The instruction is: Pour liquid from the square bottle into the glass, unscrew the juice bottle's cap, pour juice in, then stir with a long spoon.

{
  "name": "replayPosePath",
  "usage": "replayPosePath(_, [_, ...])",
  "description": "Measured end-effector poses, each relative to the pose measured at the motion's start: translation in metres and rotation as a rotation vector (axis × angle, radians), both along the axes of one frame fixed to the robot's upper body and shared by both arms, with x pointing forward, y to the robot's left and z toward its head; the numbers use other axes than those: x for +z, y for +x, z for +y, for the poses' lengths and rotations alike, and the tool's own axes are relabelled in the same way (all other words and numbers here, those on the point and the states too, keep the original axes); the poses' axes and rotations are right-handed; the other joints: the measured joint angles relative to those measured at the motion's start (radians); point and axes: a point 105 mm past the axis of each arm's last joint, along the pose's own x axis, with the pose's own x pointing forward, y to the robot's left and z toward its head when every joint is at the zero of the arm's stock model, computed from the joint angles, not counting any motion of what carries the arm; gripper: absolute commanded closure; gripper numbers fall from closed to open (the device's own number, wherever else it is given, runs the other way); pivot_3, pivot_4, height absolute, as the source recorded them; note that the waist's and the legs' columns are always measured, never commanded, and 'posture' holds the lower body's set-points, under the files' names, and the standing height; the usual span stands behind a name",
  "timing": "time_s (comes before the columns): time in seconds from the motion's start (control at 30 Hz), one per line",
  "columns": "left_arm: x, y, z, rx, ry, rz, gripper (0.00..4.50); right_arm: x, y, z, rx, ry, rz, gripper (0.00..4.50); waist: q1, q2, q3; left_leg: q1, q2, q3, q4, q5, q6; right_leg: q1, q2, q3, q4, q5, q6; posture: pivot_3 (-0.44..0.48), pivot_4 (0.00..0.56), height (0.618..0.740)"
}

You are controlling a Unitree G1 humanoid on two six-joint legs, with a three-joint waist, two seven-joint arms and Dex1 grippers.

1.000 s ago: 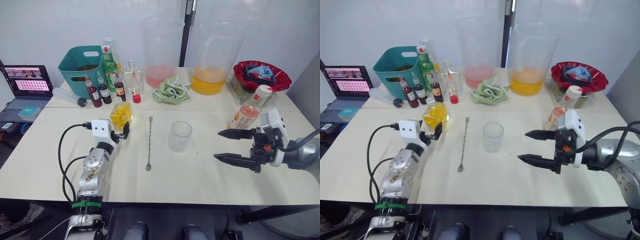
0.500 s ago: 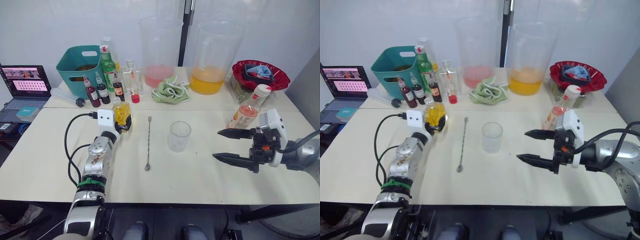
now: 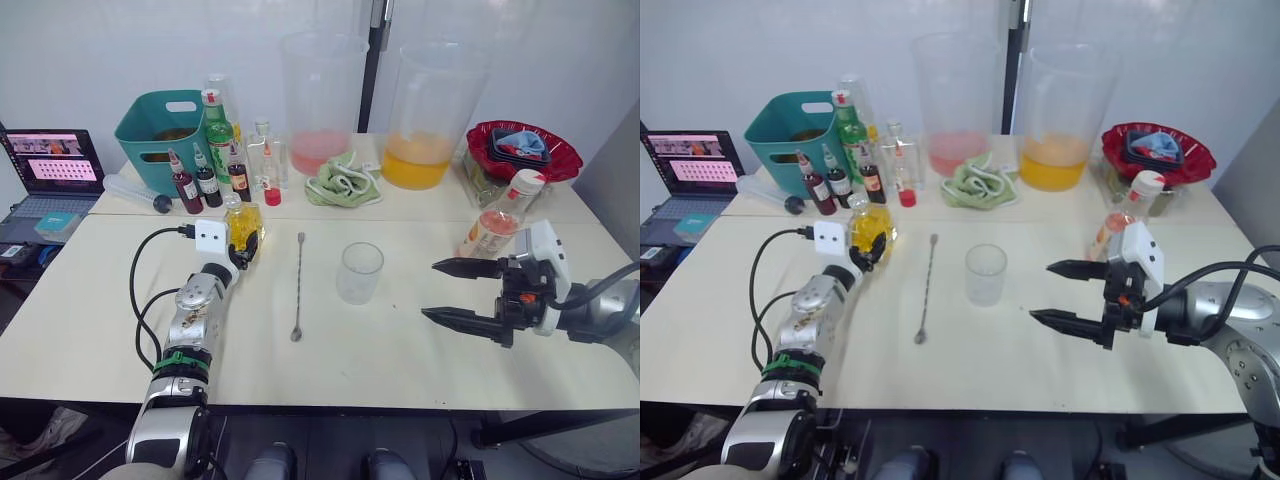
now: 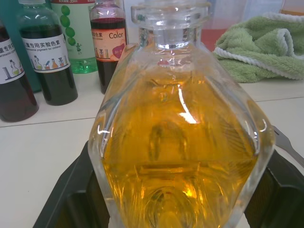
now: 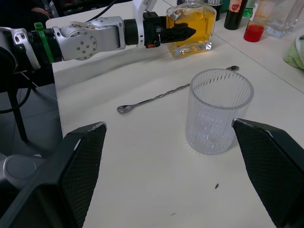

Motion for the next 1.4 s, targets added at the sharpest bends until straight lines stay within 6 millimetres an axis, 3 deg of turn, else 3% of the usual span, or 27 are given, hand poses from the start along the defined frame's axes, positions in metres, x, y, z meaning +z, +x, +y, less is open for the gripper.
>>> replayPosePath(0.13, [0.005, -0.009, 0.002, -0.022, -0.024, -0.045, 1.73, 0.001, 0.0, 0.002, 0.015, 0.001, 0.0, 0.0, -0.002, -0.004, 0.002, -0.004, 0.0, -0.002, 0.0, 0.0, 0.0, -0.005, 0.0, 0.0, 0.001, 0.001, -0.001, 0.0, 0.15, 0.74])
replayPosePath(0.27, [0.03, -0.028, 0.009, -0.1, -0.011, -0.139, 1.73, 0.002, 0.003, 0.006, 0.035, 0.01, 0.002, 0.0, -0.004, -0.007, 0.004, -0.013, 0.001, -0.002, 0.004, 0.0, 0.0, -0.017, 0.0, 0.002, 0.01, 0.003, -0.002, 0.0, 0.15, 0.74])
replayPosePath(0.4, [0.056, -0.057, 0.011, -0.251, 0.051, -0.208, 1.73, 0.003, 0.006, 0.009, 0.056, 0.02, 0.009, 0.0, -0.006, -0.007, 0.004, -0.012, 0.002, -0.002, 0.004, 0.0, 0.001, -0.017, 0.0, 0.004, 0.01, 0.003, -0.002, 0.0, 0.15, 0.74])
replayPosePath(0.5, [0.063, -0.081, 0.004, -0.413, 0.12, -0.203, 1.73, 0.003, 0.007, 0.012, 0.081, 0.025, 0.015, 0.0, -0.004, -0.007, 0.004, -0.012, 0.002, -0.002, 0.005, 0.0, 0.001, -0.016, 0.0, 0.004, 0.009, 0.003, -0.002, 0.0, 0.15, 0.74])
replayPosePath(0.67, [0.054, -0.12, -0.016, -0.729, 0.207, -0.08, 1.73, 0.003, 0.006, 0.014, 0.12, 0.032, 0.031, 0.0, -0.002, -0.006, 0.004, -0.011, 0.003, -0.001, 0.005, 0.0, 0.001, -0.015, 0.0, 0.004, 0.009, 0.003, -0.002, 0.0, 0.15, 0.74])
replayPosePath(0.8, [0.05, -0.137, -0.041, -0.919, 0.218, -0.035, 1.73, 0.003, 0.005, 0.014, 0.133, 0.03, 0.035, 0.0, -0.001, -0.006, 0.004, -0.01, 0.004, -0.001, 0.006, 0.0, 0.001, -0.014, 0.001, 0.004, 0.009, 0.003, -0.002, 0.0, 0.15, 0.74])
replayPosePath(1.03, [0.047, -0.149, -0.098, -1.244, 0.217, -0.028, 1.73, 0.007, -0.003, 0.011, 0.118, 0.026, 0.016, 0.0, 0.001, -0.006, 0.004, -0.011, 0.004, 0.0, 0.007, -0.001, 0.001, -0.014, 0.001, 0.004, 0.01, 0.003, -0.002, 0.0, 0.15, 0.74])
replayPosePath(1.13, [0.034, -0.153, -0.12, -1.36, 0.288, -0.041, 1.73, 0.008, -0.01, 0.006, 0.085, 0.021, 0.006, 0.0, 0.001, -0.006, 0.004, -0.011, 0.003, 0.002, 0.009, -0.001, 0.003, -0.013, 0.001, 0.004, 0.01, 0.003, -0.002, 0.0, 0.15, 0.74])
replayPosePath(1.27, [0.01, -0.149, -0.135, -1.424, 0.29, -0.01, 1.73, 0.007, -0.017, -0.001, 0.02, 0.017, 0.003, 0.0, -0.003, -0.006, 0.004, -0.011, 0.004, 0.001, 0.01, -0.002, 0.003, -0.013, 0.003, 0.005, 0.011, 0.003, -0.002, 0.0, 0.15, 0.74])
replayPosePath(1.4, [0.002, -0.142, -0.14, -1.435, 0.301, -0.017, 1.73, 0.006, -0.027, -0.002, -0.018, 0.022, 0.012, 0.0, -0.001, -0.006, 0.004, -0.011, 0.005, 0.001, 0.012, -0.002, 0.003, -0.013, 0.003, 0.006, 0.012, 0.003, -0.002, 0.0, 0.15, 0.74])
